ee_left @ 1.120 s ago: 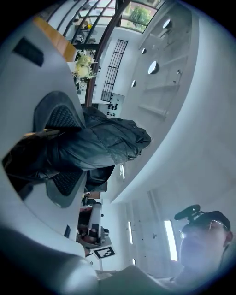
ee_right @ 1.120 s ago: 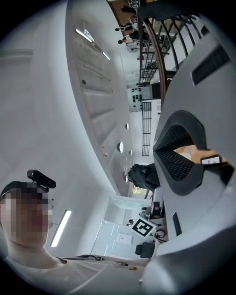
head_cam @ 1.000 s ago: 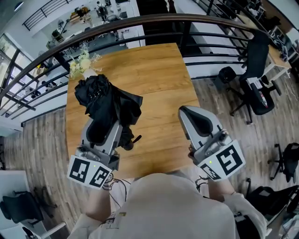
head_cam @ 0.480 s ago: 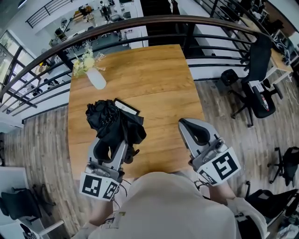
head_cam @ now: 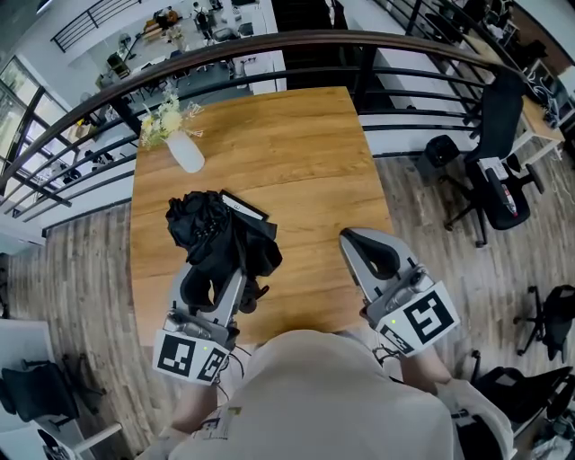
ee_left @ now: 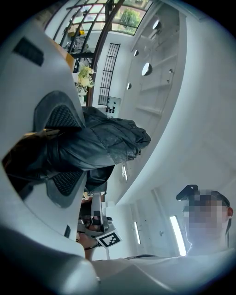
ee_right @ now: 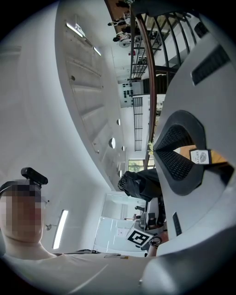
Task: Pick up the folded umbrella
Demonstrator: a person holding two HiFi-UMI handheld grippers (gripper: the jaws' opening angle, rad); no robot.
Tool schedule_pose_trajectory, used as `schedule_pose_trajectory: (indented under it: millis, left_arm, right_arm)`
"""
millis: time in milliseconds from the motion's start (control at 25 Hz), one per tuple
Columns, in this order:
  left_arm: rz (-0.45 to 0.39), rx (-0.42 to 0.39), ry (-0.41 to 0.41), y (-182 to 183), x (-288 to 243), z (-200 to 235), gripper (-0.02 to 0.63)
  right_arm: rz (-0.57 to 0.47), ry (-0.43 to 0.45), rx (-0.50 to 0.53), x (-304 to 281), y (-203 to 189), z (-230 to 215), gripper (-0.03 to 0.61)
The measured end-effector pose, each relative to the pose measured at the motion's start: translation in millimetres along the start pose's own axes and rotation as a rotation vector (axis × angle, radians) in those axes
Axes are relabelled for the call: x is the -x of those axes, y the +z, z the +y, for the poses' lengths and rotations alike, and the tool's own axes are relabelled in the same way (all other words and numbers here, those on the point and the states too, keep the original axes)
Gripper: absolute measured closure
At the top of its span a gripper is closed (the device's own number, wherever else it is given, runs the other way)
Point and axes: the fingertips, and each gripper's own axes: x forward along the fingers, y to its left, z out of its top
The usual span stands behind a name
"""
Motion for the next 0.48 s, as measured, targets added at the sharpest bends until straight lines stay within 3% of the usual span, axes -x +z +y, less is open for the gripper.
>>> schedule_pose_trajectory:
  millis: [480]
  left_arm:
    - [0.000,-0.004,0.008,0.3,-0.2,-1.7,0.357]
  right_arm:
    - [0.006,0.009,-0.004,0.7,-4.9,0.0,0.551]
